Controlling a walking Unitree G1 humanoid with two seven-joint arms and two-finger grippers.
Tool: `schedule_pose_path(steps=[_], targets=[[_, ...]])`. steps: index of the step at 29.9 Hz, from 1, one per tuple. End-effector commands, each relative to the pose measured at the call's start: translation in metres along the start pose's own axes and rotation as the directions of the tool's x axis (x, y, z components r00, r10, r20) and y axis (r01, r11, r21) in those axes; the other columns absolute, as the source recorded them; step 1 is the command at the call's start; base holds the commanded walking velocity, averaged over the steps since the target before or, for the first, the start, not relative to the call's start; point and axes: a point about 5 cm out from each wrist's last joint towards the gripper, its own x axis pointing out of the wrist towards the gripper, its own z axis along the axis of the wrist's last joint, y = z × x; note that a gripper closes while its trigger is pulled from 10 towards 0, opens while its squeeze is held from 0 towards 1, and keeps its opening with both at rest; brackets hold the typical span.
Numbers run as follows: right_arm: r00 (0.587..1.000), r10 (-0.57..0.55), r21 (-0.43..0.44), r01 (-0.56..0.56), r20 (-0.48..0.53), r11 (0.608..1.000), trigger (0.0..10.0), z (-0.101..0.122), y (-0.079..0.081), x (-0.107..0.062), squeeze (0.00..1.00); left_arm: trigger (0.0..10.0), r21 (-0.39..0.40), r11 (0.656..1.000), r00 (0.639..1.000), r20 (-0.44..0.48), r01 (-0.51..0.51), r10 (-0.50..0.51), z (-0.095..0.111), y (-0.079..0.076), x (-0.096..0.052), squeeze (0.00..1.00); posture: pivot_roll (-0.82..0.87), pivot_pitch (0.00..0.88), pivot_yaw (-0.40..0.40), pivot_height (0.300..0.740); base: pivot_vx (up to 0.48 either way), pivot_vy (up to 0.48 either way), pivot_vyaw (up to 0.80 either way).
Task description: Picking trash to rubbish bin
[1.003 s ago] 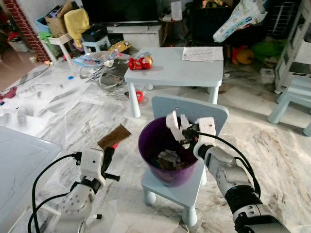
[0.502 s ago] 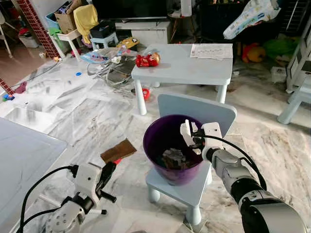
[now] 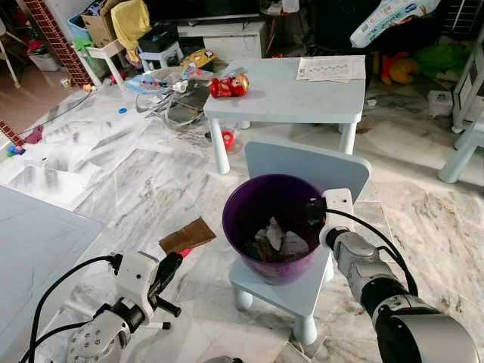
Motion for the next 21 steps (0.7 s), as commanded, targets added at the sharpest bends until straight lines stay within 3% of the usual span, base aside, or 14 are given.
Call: schedule_pose_path(steps=[1, 7, 9, 12, 13, 16, 17, 19, 20, 21], targets=[[0.997, 0.034, -0.032, -0.032, 0.076, 0.999, 10.0, 0.017, 0.01, 0.005, 1.0, 0.0, 0.004, 1.0, 1.0, 0.018, -0.016, 0.016, 0.006, 0.004, 0.006, 0.0, 0.13, 0.101, 0.143, 0.74, 0.0, 0.0, 0.0], [0.976, 0.101, -0.071, -0.089, 0.194, 0.993, 10.0, 0.032, 0.02, -0.001, 1.0, 0.0, -0.012, 1.0, 0.995, 0.097, -0.017, 0.018, 0.024, 0.003, 0.036, 0.0, 0.06, 0.09, 0.132, 0.74, 0.0, 0.0, 0.0], [0.957, 0.226, -0.124, -0.205, 0.181, 0.971, 10.0, 0.026, 0.029, -0.022, 1.0, 0.0, -0.019, 1.0, 0.993, 0.115, 0.006, -0.003, 0.028, -0.002, 0.059, 0.0, -0.01, 0.082, 0.135, 0.74, 0.0, 0.0, 0.0], [0.939, 0.309, -0.128, -0.291, 0.151, 0.948, 10.0, 0.022, 0.035, -0.035, 1.0, 0.4, -0.021, 1.0, 0.993, 0.118, 0.02, -0.018, 0.029, -0.006, 0.069, 0.0, -0.04, 0.084, 0.141, 0.74, 0.0, 0.0, 0.0], [0.919, 0.379, -0.142, -0.362, 0.112, 0.921, 10.0, 0.019, 0.038, -0.048, 1.0, 2.3, -0.021, 0.999, 0.992, 0.119, 0.036, -0.033, 0.03, -0.009, 0.077, 0.0, -0.07, 0.086, 0.151, 0.74, 0.0, 0.0, 0.0], [0.871, 0.491, -0.166, -0.484, 0.0, 0.859, 10.0, 0.007, 0.04, -0.076, 1.0, 2.3, -0.014, 0.997, 0.991, 0.113, 0.069, -0.067, 0.031, -0.017, 0.095, 0.0, -0.11, 0.093, 0.161, 0.74, 0.0, 0.0, 0.0], [0.866, 0.498, -0.171, -0.496, -0.038, 0.851, 10.0, 0.003, 0.037, -0.084, 1.0, 2.7, -0.011, 0.996, 0.991, 0.106, 0.084, -0.082, 0.031, -0.021, 0.103, 0.0, -0.12, 0.096, 0.164, 0.74, 0.0, 0.0, 0.0], [0.881, 0.466, -0.151, -0.474, -0.084, 0.868, 10.0, 0.0, 0.029, -0.104, 1.0, 3.5, -0.005, 0.993, 0.99, 0.082, 0.119, -0.118, 0.03, -0.032, 0.122, 0.0, -0.16, 0.112, 0.179, 0.74, 0.0, 0.0, 0.0], [0.881, 0.466, -0.151, -0.474, -0.084, 0.868, 10.0, 0.0, 0.029, -0.104, 1.0, 3.5, -0.005, 0.993, 0.99, 0.082, 0.119, -0.118, 0.03, -0.032, 0.122, 0.0, -0.16, 0.112, 0.179, 0.74, 0.0, 0.0, 0.0], [0.886, 0.448, -0.137, -0.461, -0.116, 0.877, 10.0, 0.0, 0.026, -0.117, 1.0, 4.3, 0.004, 0.991, 0.99, 0.058, 0.132, -0.132, 0.028, -0.038, 0.132, 0.0, -0.18, 0.123, 0.185, 0.74, 0.0, 0.0, 0.0]])
